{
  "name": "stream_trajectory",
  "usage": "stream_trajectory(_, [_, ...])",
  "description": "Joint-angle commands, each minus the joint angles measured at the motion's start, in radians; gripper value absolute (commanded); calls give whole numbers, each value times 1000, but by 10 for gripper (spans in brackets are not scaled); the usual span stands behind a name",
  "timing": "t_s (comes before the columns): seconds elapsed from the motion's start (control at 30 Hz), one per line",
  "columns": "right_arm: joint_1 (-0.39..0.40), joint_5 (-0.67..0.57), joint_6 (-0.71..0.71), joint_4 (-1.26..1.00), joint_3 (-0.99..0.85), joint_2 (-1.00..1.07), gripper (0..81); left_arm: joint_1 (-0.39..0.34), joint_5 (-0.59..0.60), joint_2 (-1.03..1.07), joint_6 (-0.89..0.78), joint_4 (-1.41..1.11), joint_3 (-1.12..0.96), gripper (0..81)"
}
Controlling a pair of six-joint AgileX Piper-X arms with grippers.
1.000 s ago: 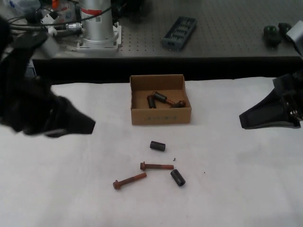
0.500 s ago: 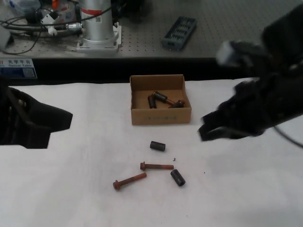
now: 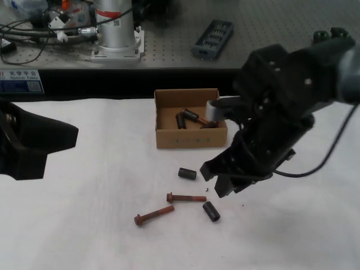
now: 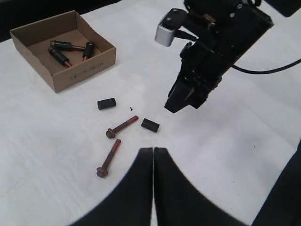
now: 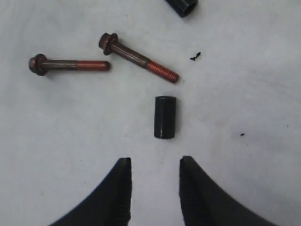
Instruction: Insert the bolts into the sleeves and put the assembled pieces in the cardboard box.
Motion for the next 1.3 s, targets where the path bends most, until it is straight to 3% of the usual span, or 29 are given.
stream_trajectory(0.0, [2, 4, -25, 25, -34, 29, 267, 2, -14, -9, 9, -4, -2, 6])
stream_trajectory(0.27, [28, 35, -105, 65, -65, 117, 267, 2, -128, -9, 31, -4, -2, 6])
stream_trajectory(0.6, [89, 93, -173, 32, -65, 182, 267, 2, -128, -9, 31, -5, -2, 6])
stream_trajectory(0.77, [92, 143, -205, 5, -65, 186, 267, 2, -128, -9, 31, -4, -2, 6])
stream_trajectory(1.27, [92, 143, -204, -60, -65, 186, 267, 2, -128, -9, 31, -27, 29, 6])
